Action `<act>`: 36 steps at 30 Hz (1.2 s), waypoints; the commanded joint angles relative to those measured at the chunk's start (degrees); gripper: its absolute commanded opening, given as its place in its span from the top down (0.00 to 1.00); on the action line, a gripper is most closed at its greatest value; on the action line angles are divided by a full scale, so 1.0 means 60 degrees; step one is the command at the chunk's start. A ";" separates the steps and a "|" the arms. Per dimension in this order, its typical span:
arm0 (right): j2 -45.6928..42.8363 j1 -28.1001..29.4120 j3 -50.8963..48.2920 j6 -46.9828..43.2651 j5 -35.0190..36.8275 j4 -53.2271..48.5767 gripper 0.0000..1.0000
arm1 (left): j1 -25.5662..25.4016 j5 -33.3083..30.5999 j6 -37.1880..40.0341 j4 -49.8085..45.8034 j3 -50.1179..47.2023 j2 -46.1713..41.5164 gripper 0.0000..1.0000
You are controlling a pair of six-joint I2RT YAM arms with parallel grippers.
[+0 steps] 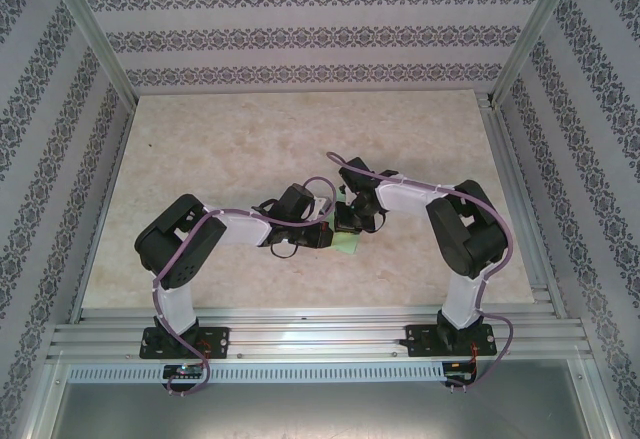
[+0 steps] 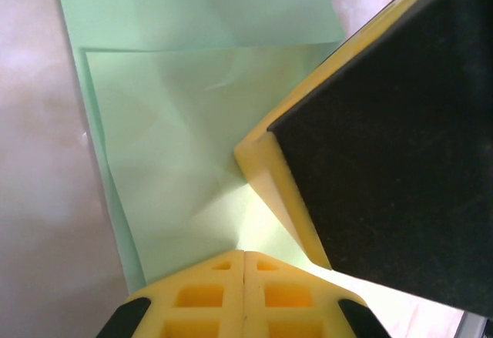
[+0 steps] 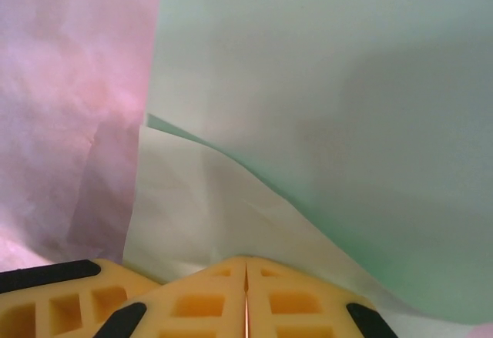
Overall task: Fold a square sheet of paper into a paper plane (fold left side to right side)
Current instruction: Fold the triangle a second time at the center of the table.
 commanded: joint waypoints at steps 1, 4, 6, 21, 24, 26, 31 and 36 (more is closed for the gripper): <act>0.0341 -0.0221 -0.0004 -0.0373 0.0497 -0.0148 0.91 | -0.0065 -0.0942 0.0142 -0.0633 -0.0433 0.0567 0.98; 0.0374 -0.0374 0.0002 -0.0535 0.0542 -0.0270 0.91 | -0.0057 -0.0933 0.0113 -0.0609 -0.0464 0.0594 0.98; 0.0325 -0.0466 0.0018 -0.0701 0.0598 -0.0363 0.91 | -0.0057 -0.0934 0.0106 -0.0620 -0.0470 0.0625 0.98; -0.0296 -0.1259 -0.0371 -0.1394 0.0417 -0.0632 0.90 | -0.0066 -0.0934 0.0036 -0.0474 -0.0587 0.0772 0.98; -0.0387 -0.1411 -0.0451 -0.1456 0.0357 -0.0604 0.90 | -0.0067 -0.0934 0.0025 -0.0450 -0.0606 0.0773 0.98; -0.0417 -0.1528 -0.0499 -0.1500 0.0363 -0.0603 0.90 | -0.0058 -0.0929 0.0018 -0.0429 -0.0623 0.0781 0.98; -0.0209 -0.1823 -0.0474 -0.1595 0.0399 -0.0610 0.90 | -0.0057 -0.0899 0.0011 -0.0398 -0.0669 0.0767 0.98; -0.0051 -0.2133 -0.0401 -0.1758 0.0452 -0.0701 0.90 | -0.0071 -0.0898 0.0011 -0.0360 -0.0729 0.0743 0.98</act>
